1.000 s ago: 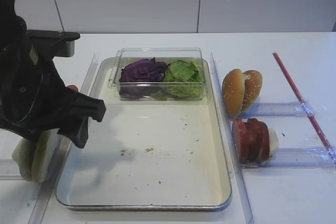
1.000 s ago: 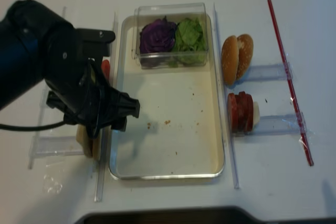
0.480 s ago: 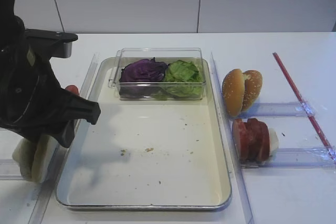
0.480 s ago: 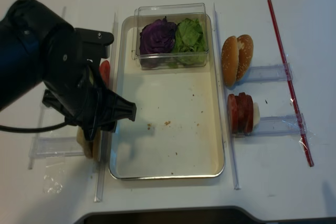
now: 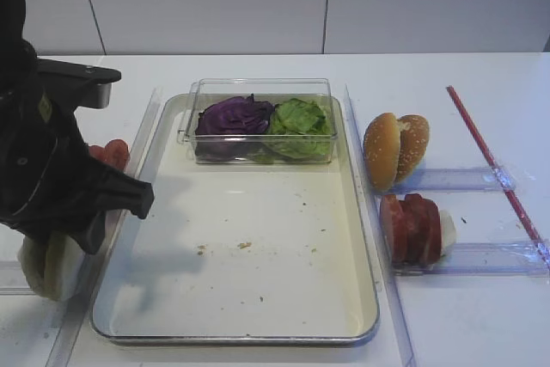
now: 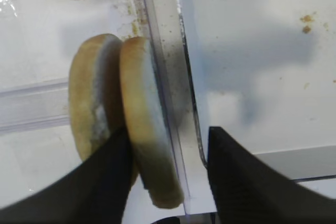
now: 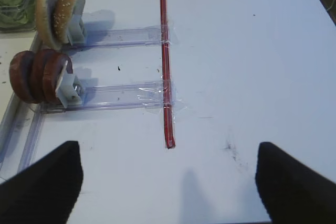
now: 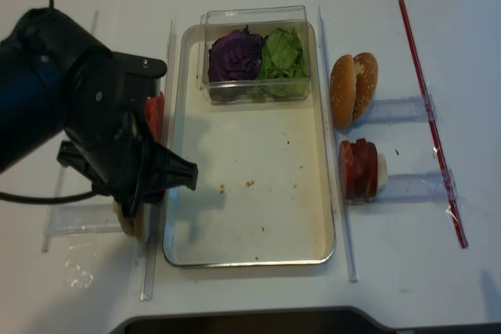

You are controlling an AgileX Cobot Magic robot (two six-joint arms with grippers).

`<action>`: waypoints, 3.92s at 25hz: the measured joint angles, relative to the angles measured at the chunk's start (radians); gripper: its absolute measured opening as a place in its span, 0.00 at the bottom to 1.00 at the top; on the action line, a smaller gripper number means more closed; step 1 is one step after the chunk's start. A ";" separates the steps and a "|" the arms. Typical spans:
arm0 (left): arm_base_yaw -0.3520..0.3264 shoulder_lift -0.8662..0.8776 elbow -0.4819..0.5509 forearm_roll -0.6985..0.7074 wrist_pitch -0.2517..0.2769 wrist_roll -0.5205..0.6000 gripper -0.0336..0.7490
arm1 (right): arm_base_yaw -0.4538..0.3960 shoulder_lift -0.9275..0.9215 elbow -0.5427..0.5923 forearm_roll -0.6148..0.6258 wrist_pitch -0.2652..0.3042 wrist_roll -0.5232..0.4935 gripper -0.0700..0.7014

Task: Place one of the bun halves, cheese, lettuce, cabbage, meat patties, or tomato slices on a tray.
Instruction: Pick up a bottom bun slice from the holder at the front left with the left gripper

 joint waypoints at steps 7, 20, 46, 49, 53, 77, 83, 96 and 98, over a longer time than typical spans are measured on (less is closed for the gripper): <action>0.000 0.000 0.004 0.006 0.000 0.000 0.34 | 0.000 0.000 0.000 0.000 0.000 0.000 0.98; 0.000 0.003 0.004 0.010 0.001 -0.003 0.18 | 0.000 0.000 0.000 0.000 0.000 0.000 0.98; 0.000 0.003 -0.019 0.010 0.041 -0.002 0.17 | 0.000 0.000 0.000 -0.012 0.000 0.000 0.98; 0.000 0.003 -0.019 0.010 0.043 -0.002 0.17 | 0.000 0.000 0.000 -0.012 0.000 0.000 0.98; 0.000 0.003 -0.019 0.010 0.044 -0.004 0.17 | 0.000 0.000 0.000 -0.012 0.000 0.000 0.98; 0.000 -0.056 -0.023 0.002 0.039 -0.004 0.16 | 0.000 0.000 0.000 -0.014 0.000 0.000 0.98; 0.000 -0.056 -0.023 -0.004 0.035 -0.004 0.16 | 0.000 0.000 0.000 -0.014 0.000 0.000 0.98; -0.002 -0.057 -0.023 -0.102 -0.015 0.067 0.16 | 0.000 0.000 0.000 -0.014 0.000 0.000 0.98; -0.002 -0.057 -0.023 -0.102 -0.018 0.071 0.16 | 0.000 0.000 0.000 -0.015 0.000 0.000 0.98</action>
